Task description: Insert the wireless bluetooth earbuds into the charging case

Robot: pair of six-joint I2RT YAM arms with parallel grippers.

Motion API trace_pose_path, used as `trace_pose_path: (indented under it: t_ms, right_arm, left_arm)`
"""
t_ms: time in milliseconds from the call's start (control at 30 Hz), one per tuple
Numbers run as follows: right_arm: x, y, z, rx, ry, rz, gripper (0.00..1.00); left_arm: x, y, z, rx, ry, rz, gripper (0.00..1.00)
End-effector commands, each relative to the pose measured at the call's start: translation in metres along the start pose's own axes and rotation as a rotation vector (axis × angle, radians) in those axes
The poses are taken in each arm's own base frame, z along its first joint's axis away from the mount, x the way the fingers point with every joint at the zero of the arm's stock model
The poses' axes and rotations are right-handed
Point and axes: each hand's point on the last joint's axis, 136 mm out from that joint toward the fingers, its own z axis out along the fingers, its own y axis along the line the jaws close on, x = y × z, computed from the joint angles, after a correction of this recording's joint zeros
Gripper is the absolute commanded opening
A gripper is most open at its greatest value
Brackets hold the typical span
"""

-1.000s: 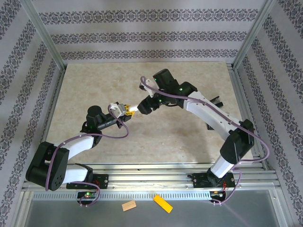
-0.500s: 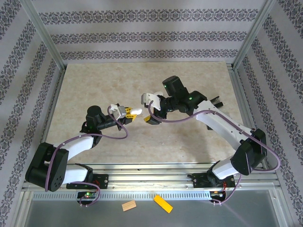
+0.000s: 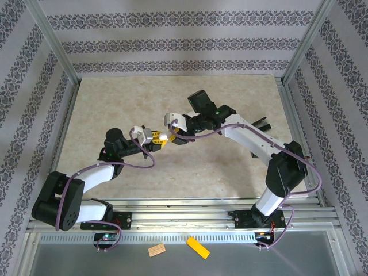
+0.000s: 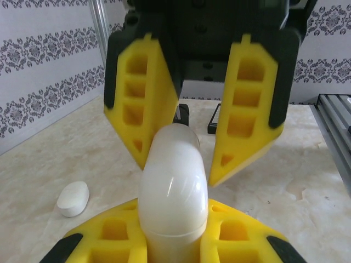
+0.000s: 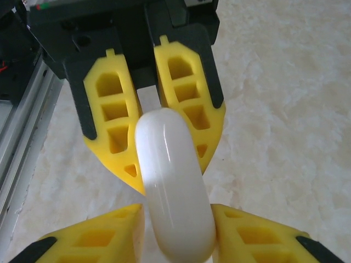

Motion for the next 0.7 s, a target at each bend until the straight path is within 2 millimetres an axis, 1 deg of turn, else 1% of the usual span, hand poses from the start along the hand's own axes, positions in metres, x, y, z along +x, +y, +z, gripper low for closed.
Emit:
trace_pose_path:
  t_ms: [0, 133, 200, 233, 267, 367, 433, 500, 533, 600, 667]
  right_arm:
    - [-0.009, -0.006, 0.000, 0.001, -0.038, -0.010, 0.36]
    - [-0.009, -0.006, -0.004, 0.000, -0.047, 0.005, 0.31]
    - [-0.009, -0.005, -0.006, 0.001, -0.053, 0.009, 0.28]
    - [-0.010, -0.005, -0.007, 0.004, -0.059, 0.010, 0.27]
    - [-0.010, -0.004, -0.009, 0.008, -0.063, 0.014, 0.27]
    - [-0.007, -0.006, -0.010, 0.022, -0.078, 0.036, 0.24]
    - [-0.002, -0.012, -0.008, 0.043, -0.088, 0.072, 0.22]
    - [0.006, -0.023, -0.008, 0.086, -0.087, 0.140, 0.21]
    - [0.011, -0.031, -0.008, 0.122, -0.085, 0.184, 0.21]
    - [0.024, -0.047, -0.010, 0.192, -0.077, 0.318, 0.21]
    - [0.039, -0.063, -0.013, 0.262, -0.084, 0.484, 0.21]
  left_arm:
    - [-0.025, -0.002, 0.004, 0.038, -0.073, 0.045, 0.00]
    - [-0.024, 0.000, 0.006, 0.038, -0.071, 0.039, 0.00]
    - [-0.024, 0.001, 0.006, 0.031, -0.071, 0.037, 0.02]
    - [-0.023, 0.003, 0.006, 0.024, -0.071, 0.034, 0.05]
    - [-0.023, 0.004, 0.007, 0.018, -0.072, 0.032, 0.11]
    - [-0.022, 0.008, 0.007, -0.006, -0.076, 0.028, 0.41]
    - [-0.020, 0.015, 0.007, -0.048, -0.068, 0.017, 0.56]
    - [-0.014, 0.022, 0.006, -0.093, -0.052, 0.011, 0.69]
    - [-0.011, 0.025, 0.004, -0.121, -0.046, 0.011, 0.77]
    - [-0.006, 0.030, 0.001, -0.170, -0.034, 0.010, 0.86]
    - [-0.002, 0.033, -0.003, -0.209, -0.025, 0.012, 0.99]
